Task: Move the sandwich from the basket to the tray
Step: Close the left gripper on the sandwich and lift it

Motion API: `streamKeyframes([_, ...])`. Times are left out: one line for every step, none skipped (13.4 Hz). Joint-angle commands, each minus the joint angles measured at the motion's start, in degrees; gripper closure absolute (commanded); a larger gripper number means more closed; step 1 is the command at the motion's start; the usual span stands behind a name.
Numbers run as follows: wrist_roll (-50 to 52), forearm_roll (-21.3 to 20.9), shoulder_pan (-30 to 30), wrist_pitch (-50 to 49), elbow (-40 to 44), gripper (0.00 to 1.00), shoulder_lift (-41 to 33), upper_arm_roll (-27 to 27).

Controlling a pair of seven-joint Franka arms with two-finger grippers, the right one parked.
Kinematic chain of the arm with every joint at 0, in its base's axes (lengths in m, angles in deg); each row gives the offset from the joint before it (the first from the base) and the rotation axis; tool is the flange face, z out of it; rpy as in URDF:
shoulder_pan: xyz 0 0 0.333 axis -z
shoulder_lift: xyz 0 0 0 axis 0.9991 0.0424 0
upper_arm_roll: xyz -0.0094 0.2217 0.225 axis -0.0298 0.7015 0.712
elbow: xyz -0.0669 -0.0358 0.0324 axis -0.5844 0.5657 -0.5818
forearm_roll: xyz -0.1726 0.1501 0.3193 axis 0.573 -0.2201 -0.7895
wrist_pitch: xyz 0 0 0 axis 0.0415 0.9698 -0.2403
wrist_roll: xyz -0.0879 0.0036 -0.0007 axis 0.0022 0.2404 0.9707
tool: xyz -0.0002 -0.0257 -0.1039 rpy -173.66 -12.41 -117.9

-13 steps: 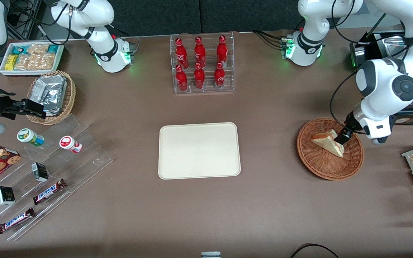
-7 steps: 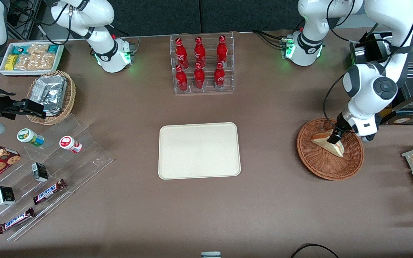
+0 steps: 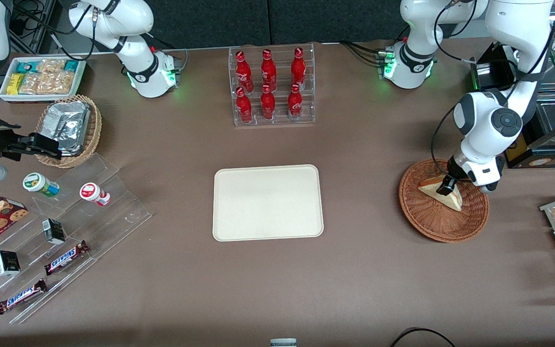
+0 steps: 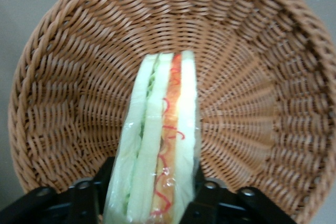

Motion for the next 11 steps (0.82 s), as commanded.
streamKeyframes([1.36,0.23,0.40,-2.66,0.62,1.00,-3.17,-0.37])
streamKeyframes([1.36,0.05,0.49,-6.07,1.76,1.00,-4.40,-0.54])
streamKeyframes([1.36,0.05,0.58,-10.72,3.68,1.00,-5.71,-1.67])
streamKeyframes([1.36,0.05,0.58,-16.77,6.40,1.00,-7.12,-2.73])
streamKeyframes([1.28,-0.38,0.58,-23.70,9.56,1.00,-8.26,-4.39])
streamKeyframes([1.28,-0.56,0.58,-29.60,13.07,1.00,-9.14,-6.67])
streamKeyframes([1.28,-0.56,0.58,-34.10,16.24,1.00,-9.50,-8.43])
streamKeyframes([1.19,-0.48,0.58,-38.93,20.36,1.00,-9.51,-10.45])
streamKeyframes([1.36,-0.48,0.58,-44.11,24.66,1.00,-9.24,-12.74])
streamKeyframes([1.62,-0.30,0.58,-48.51,29.23,1.00,-8.63,-15.63])
streamKeyframes([2.32,0.05,0.58,-51.08,32.50,1.00,-7.93,-18.36])
